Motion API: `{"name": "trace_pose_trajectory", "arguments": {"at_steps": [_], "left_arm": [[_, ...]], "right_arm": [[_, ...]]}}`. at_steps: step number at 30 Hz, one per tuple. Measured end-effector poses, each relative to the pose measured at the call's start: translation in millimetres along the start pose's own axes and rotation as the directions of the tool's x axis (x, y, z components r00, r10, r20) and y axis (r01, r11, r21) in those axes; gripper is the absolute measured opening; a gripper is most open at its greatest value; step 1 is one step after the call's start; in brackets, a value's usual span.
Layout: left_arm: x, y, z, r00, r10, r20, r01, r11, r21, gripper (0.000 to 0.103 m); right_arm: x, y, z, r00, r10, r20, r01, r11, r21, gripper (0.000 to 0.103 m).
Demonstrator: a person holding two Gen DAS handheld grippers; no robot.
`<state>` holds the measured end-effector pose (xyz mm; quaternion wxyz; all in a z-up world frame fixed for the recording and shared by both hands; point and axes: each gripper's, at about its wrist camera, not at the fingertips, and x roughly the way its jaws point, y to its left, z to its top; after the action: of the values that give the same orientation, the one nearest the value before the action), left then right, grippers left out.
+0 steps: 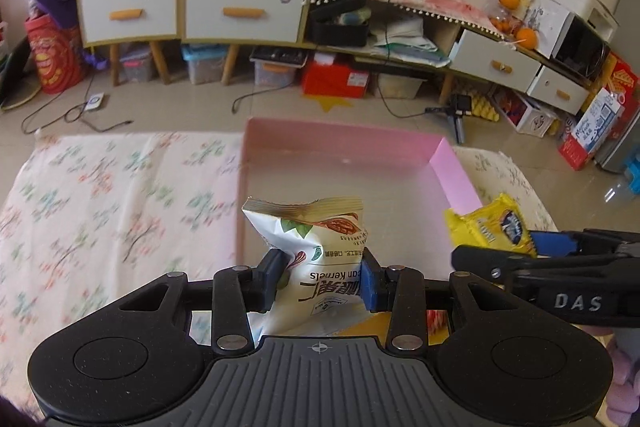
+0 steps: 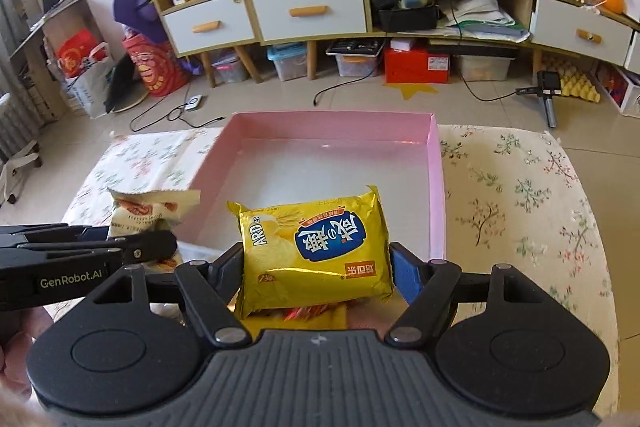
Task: Organize snacks
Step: 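Carry both packets into the pink box and open both grippers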
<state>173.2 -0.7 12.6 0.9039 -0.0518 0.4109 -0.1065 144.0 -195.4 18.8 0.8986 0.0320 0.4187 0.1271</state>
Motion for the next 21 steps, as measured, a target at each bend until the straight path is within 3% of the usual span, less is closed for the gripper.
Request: {"name": "trace_pose_trajectory", "arguments": {"at_steps": [8, 16, 21], "left_arm": [[47, -3, 5, 0.999, 0.032, -0.001, -0.032, 0.999, 0.029, 0.037], [64, 0, -2, 0.999, 0.049, 0.005, -0.049, 0.999, 0.015, 0.041], [56, -2, -3, 0.999, 0.036, 0.027, -0.037, 0.999, 0.037, 0.059]], "right_arm": [[29, -10, 6, 1.0, -0.013, -0.007, 0.013, 1.0, 0.028, 0.072], [35, -9, 3, 1.0, -0.02, -0.023, 0.02, 0.999, 0.028, 0.074], [26, -7, 7, 1.0, -0.015, -0.002, 0.015, 1.0, 0.012, 0.087]]}}
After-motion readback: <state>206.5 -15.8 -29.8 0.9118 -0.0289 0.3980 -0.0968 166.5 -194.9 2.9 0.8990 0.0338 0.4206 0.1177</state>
